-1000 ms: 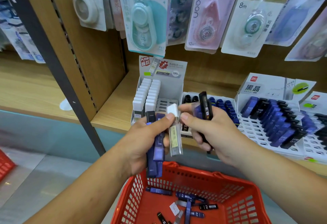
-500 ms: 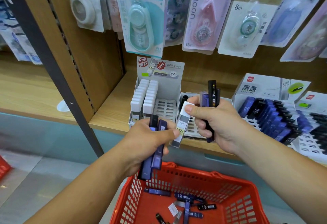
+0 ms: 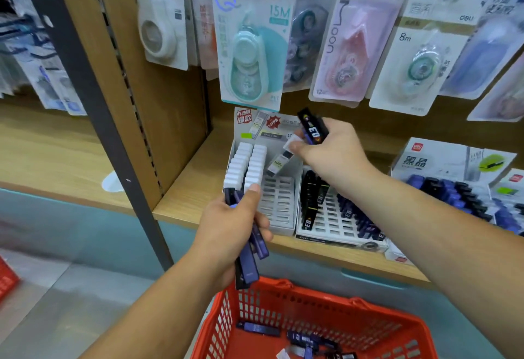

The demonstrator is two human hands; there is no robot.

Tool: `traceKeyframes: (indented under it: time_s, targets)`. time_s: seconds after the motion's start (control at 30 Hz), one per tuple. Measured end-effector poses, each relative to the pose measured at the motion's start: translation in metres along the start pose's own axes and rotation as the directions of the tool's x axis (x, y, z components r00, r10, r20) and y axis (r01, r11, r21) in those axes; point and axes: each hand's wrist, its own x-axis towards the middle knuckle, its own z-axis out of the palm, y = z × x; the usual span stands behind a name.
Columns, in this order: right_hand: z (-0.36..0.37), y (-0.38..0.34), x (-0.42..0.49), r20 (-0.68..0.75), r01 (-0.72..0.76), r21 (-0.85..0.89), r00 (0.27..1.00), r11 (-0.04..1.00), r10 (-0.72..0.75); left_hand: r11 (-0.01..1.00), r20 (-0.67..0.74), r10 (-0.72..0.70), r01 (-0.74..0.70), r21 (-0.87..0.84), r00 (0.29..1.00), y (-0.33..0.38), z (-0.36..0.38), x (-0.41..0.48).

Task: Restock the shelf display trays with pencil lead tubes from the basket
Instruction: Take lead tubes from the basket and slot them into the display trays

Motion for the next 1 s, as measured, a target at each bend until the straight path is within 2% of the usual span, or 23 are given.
traceKeyframes:
  time_s: [0.2,0.57,0.83,0.9,1.0]
  targets:
    - [0.023,0.020,0.031,0.087,0.057,-0.290,0.996,0.955,-0.033,0.999,0.019,-0.015,0.016,-0.037,1.000,-0.003,0.000,0.010]
    - [0.025,0.026,0.033,0.135,0.134,-0.357,0.987,0.925,-0.091,0.998,-0.023,0.015,-0.016,-0.059,1.000,-0.007,0.000,0.019]
    - [0.031,0.031,0.033,0.100,0.061,-0.371,0.995,0.927,-0.026,0.995,-0.016,0.010,-0.012,-0.103,1.000,-0.007,0.000,0.018]
    - [0.033,0.029,0.031,0.089,0.099,-0.395,0.994,0.913,-0.069,0.991,-0.013,-0.004,0.002,-0.133,1.000,-0.006,0.000,0.018]
    - [0.038,0.029,0.025,0.106,0.212,-0.535,0.977,0.818,-0.185,0.979,-0.006,-0.027,0.026,-0.200,1.000,-0.002,-0.002,0.018]
